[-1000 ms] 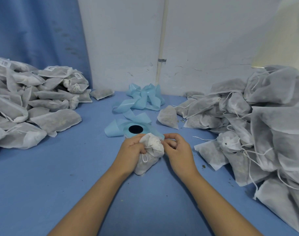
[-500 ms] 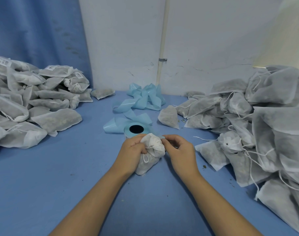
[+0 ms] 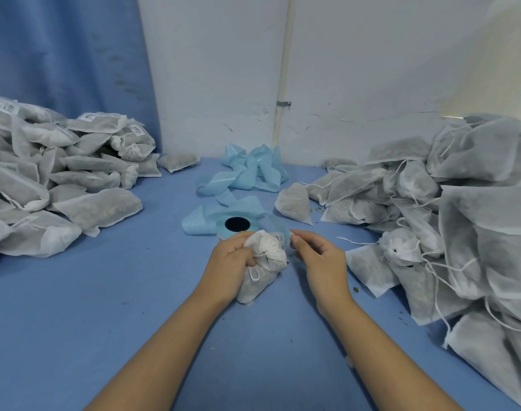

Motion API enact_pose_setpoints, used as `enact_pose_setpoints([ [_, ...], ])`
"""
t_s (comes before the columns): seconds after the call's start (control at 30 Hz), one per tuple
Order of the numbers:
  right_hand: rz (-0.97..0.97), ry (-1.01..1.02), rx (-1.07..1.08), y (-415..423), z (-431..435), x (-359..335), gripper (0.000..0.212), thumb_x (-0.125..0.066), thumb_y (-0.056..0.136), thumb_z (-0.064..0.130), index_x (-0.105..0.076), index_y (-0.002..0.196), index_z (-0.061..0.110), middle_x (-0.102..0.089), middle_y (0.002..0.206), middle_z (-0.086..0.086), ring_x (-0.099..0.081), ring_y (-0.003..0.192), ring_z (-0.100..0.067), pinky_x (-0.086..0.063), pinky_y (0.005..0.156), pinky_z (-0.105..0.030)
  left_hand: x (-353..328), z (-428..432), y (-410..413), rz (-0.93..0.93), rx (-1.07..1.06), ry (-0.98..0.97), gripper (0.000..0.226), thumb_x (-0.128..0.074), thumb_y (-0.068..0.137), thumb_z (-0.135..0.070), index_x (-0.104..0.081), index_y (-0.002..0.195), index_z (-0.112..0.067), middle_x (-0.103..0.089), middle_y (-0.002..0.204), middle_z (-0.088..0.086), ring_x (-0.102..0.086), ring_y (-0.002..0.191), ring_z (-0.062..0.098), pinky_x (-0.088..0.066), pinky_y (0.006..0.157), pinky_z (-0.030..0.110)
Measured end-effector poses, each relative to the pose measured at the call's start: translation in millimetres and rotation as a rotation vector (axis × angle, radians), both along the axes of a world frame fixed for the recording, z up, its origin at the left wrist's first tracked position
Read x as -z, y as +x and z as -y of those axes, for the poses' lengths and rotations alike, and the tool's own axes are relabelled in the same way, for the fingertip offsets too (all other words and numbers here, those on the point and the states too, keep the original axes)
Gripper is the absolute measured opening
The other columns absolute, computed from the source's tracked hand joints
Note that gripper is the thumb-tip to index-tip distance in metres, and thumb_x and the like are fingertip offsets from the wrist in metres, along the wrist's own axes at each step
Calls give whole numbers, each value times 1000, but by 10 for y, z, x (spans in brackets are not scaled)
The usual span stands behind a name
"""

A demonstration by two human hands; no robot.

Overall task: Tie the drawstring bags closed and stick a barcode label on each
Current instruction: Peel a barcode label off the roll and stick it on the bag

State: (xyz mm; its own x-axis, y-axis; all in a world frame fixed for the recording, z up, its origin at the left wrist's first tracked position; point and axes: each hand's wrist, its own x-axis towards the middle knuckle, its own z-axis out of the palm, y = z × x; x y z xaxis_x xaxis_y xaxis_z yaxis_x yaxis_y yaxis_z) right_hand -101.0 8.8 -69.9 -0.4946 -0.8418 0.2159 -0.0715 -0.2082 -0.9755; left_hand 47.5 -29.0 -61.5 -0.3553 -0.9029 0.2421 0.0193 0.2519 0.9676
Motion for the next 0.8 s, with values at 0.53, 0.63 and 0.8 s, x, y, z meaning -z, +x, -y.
enact_pose_setpoints([
  [0.53, 332, -70, 201, -35, -52, -42, 18, -54, 93, 5, -71, 88, 12, -68, 79, 2, -62, 74, -9, -50, 65, -13, -39, 4, -39, -98, -4, 88, 57, -44, 81, 15, -59, 126, -15, -62, 122, -11, -55, 114, 4, -40, 91, 11],
  [0.63, 243, -106, 159, -14, -91, -54, 24, -55, 90, 0, -67, 95, 21, -67, 74, 8, -62, 70, -2, -48, 62, -10, -57, -46, -84, -160, -11, 102, 52, -50, 84, 11, -60, 124, -21, -65, 116, -11, -58, 106, 4, -44, 88, 12],
  [0.8, 204, -158, 101, 23, -123, -61, 44, -49, 88, -9, -58, 112, 27, -60, 62, 12, -59, 66, 0, -46, 61, -11, -40, -114, -123, -197, -42, 107, 41, -55, 86, 8, -64, 102, -28, -72, 89, -17, -65, 86, -1, -50, 76, 11],
])
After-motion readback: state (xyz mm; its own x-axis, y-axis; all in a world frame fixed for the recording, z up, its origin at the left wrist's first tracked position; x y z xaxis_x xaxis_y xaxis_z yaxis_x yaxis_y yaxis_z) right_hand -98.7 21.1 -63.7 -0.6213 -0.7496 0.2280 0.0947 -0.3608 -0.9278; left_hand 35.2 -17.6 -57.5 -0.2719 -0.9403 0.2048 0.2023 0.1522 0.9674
